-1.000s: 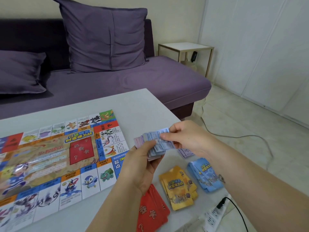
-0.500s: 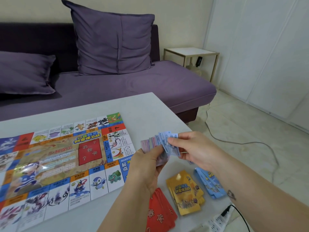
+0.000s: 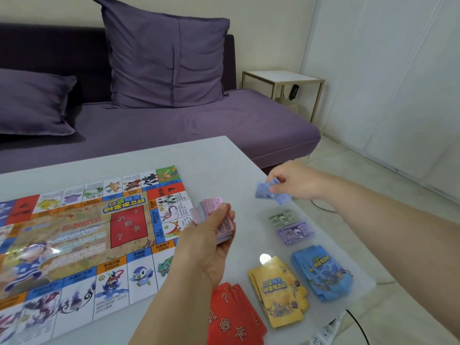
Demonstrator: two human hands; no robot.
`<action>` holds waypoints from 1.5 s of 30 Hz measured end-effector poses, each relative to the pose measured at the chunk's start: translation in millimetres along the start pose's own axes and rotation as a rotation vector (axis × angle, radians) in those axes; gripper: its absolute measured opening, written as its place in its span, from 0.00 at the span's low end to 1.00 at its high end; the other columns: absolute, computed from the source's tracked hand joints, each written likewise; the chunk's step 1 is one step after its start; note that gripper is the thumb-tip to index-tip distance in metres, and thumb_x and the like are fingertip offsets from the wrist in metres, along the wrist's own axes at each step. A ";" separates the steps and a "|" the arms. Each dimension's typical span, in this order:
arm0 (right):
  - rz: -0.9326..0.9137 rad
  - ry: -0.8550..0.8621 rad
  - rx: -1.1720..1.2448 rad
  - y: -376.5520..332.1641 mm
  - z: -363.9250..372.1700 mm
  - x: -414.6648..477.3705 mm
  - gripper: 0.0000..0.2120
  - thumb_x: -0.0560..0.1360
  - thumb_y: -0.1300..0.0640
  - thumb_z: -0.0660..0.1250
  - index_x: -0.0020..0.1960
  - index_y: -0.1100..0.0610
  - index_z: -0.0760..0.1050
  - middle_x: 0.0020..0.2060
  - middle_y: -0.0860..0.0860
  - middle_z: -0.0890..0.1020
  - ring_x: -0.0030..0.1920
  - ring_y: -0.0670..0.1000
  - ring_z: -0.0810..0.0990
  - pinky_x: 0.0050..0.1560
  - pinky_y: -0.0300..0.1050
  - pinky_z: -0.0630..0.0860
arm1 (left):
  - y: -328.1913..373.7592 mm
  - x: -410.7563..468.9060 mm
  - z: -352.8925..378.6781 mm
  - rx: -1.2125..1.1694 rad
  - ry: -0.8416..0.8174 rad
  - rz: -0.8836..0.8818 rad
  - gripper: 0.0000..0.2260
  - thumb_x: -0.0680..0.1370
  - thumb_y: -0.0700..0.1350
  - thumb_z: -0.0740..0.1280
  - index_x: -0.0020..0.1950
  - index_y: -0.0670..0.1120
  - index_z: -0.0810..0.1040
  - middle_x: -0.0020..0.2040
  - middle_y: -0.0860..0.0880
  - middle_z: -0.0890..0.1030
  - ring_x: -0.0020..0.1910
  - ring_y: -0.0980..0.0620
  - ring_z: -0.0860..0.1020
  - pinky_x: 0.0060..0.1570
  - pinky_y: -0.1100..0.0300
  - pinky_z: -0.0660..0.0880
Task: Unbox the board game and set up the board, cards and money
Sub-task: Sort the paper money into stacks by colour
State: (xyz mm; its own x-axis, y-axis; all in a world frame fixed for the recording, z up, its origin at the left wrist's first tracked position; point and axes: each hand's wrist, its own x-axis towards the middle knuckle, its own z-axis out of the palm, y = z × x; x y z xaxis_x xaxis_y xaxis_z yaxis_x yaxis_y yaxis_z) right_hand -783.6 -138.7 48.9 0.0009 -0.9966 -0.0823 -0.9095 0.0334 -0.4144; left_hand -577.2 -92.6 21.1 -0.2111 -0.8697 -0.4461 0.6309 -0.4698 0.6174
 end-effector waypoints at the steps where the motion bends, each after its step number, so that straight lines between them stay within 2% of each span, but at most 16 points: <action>1: -0.012 -0.079 -0.139 2.4 -2.7 6.9 0.02 0.75 0.58 0.67 0.44 0.53 0.78 0.34 0.46 0.74 0.38 0.48 0.72 0.33 0.38 0.65 | 1.0 0.2 -0.6 -0.001 0.002 -0.007 0.03 0.74 0.36 0.68 0.47 0.40 0.78 0.28 0.47 0.81 0.25 0.57 0.79 0.27 0.67 0.77; 4: -0.014 -0.255 -0.363 -5.4 -2.1 17.0 0.02 0.75 0.57 0.68 0.47 0.52 0.79 0.39 0.45 0.73 0.40 0.47 0.72 0.34 0.38 0.66 | 3.2 1.2 -2.3 -0.012 0.004 -0.021 0.03 0.74 0.36 0.68 0.47 0.40 0.78 0.29 0.47 0.82 0.25 0.57 0.79 0.27 0.67 0.77; 6: -0.044 -0.288 -0.461 -11.4 2.3 21.8 0.10 0.75 0.57 0.69 0.55 0.55 0.80 0.47 0.49 0.76 0.44 0.48 0.72 0.39 0.40 0.67 | 3.9 2.8 -4.1 -0.017 0.003 -0.024 0.05 0.74 0.36 0.68 0.48 0.41 0.78 0.29 0.47 0.82 0.25 0.57 0.79 0.27 0.67 0.77; 8: -0.057 -0.287 -0.500 -15.5 7.8 24.6 0.13 0.74 0.57 0.69 0.59 0.56 0.79 0.53 0.50 0.77 0.47 0.48 0.72 0.44 0.39 0.66 | 4.7 3.9 -6.2 -0.024 0.002 -0.023 0.06 0.73 0.36 0.68 0.50 0.40 0.78 0.29 0.47 0.81 0.25 0.57 0.79 0.27 0.67 0.77; 13: -0.067 -0.248 -0.459 -15.1 15.6 27.1 0.13 0.72 0.58 0.71 0.56 0.56 0.78 0.56 0.52 0.78 0.56 0.52 0.76 0.54 0.45 0.73 | 5.3 4.3 -7.6 -0.032 0.015 -0.026 0.09 0.73 0.36 0.68 0.52 0.40 0.78 0.29 0.47 0.82 0.25 0.56 0.79 0.27 0.66 0.77; 18: -0.053 -0.167 -0.407 -12.0 13.2 24.3 0.20 0.72 0.55 0.72 0.64 0.54 0.74 0.61 0.50 0.75 0.61 0.52 0.72 0.61 0.46 0.70 | 5.7 3.1 -8.2 -0.040 0.028 -0.029 0.11 0.73 0.36 0.69 0.54 0.40 0.78 0.30 0.47 0.82 0.25 0.56 0.80 0.27 0.66 0.77; 23: 0.024 -0.180 -0.403 -6.2 13.4 14.9 0.27 0.71 0.48 0.73 0.67 0.53 0.72 0.64 0.51 0.72 0.64 0.52 0.70 0.60 0.45 0.69 | 4.5 2.9 -8.4 -0.040 0.033 -0.028 0.13 0.73 0.36 0.69 0.56 0.40 0.77 0.29 0.47 0.82 0.25 0.56 0.80 0.26 0.66 0.77; 27: 0.052 -0.167 -0.316 -8.5 21.4 11.6 0.26 0.69 0.44 0.73 0.64 0.53 0.73 0.63 0.51 0.72 0.63 0.51 0.72 0.56 0.44 0.70 | 2.2 1.9 -7.5 -0.036 0.033 -0.028 0.14 0.73 0.36 0.69 0.58 0.40 0.77 0.29 0.47 0.82 0.25 0.56 0.80 0.25 0.66 0.76; 34: 0.058 -0.162 -0.265 -15.5 26.3 18.1 0.17 0.68 0.50 0.74 0.54 0.52 0.78 0.57 0.50 0.75 0.58 0.51 0.74 0.52 0.43 0.72 | 1.6 2.1 -6.9 -0.047 0.036 -0.025 0.15 0.73 0.35 0.68 0.59 0.39 0.76 0.29 0.47 0.82 0.25 0.56 0.80 0.26 0.66 0.77; 41: 0.063 -0.156 -0.250 -14.3 27.3 19.8 0.16 0.68 0.51 0.74 0.53 0.52 0.78 0.50 0.47 0.73 0.54 0.49 0.74 0.49 0.42 0.71 | 1.9 2.9 -7.4 -0.039 0.020 -0.038 0.10 0.73 0.35 0.68 0.54 0.39 0.77 0.29 0.46 0.81 0.24 0.56 0.79 0.26 0.66 0.77; 45: 0.104 -0.127 -0.262 -14.9 26.3 20.1 0.13 0.69 0.53 0.73 0.51 0.56 0.80 0.48 0.50 0.78 0.49 0.51 0.76 0.48 0.44 0.74 | 2.3 2.5 -7.6 -0.046 0.018 -0.045 0.07 0.73 0.35 0.68 0.50 0.40 0.77 0.28 0.46 0.81 0.24 0.56 0.79 0.26 0.66 0.77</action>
State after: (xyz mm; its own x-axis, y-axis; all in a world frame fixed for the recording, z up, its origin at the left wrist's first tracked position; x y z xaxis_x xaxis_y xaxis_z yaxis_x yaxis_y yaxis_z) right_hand -759.2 -157.2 29.5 -0.0609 -0.9709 -0.2315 -0.9836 0.0978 -0.1515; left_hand -570.7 -94.7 16.6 -0.2272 -0.8446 -0.4848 0.6546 -0.5010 0.5661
